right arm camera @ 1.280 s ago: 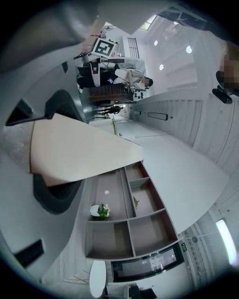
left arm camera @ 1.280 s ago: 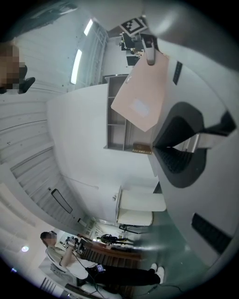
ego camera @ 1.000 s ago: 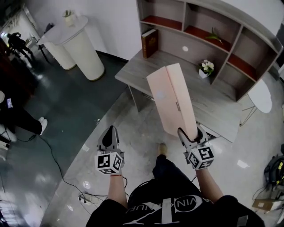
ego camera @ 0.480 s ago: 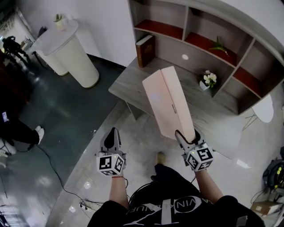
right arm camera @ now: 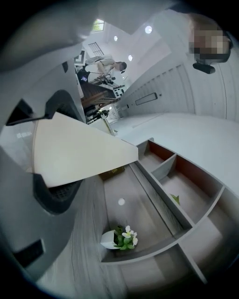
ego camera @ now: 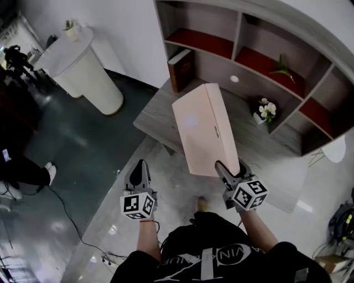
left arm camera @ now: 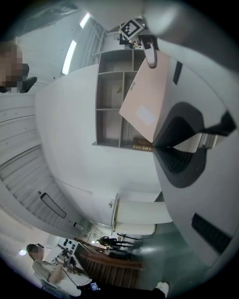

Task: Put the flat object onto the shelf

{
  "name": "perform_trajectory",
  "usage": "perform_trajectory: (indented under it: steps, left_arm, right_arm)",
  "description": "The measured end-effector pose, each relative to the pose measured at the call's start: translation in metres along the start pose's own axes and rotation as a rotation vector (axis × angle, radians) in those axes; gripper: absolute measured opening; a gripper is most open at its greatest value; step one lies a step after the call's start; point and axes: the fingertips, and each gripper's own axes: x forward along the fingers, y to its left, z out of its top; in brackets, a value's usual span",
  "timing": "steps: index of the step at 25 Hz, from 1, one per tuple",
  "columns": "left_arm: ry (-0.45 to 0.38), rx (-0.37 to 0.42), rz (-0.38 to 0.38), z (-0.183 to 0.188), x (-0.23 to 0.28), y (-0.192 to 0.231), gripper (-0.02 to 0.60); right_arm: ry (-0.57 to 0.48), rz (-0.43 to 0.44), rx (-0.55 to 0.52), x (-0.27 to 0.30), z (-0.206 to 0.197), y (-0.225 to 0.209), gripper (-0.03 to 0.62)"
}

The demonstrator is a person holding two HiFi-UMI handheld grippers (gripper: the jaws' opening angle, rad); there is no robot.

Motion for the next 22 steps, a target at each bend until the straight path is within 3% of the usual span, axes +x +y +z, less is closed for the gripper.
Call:
perform_trajectory:
  steps: [16,22]
  left_arm:
    - [0.068,0.032,-0.083,-0.013,0.045,-0.007,0.003]
    - [0.028,0.039,-0.133,0.012,0.091,0.005,0.003]
  right_arm:
    - [0.024,-0.051,0.313,0.054,0.006,-0.036,0.295]
    - [-0.008,-0.112,0.433,0.069,0.009,-0.056,0.296]
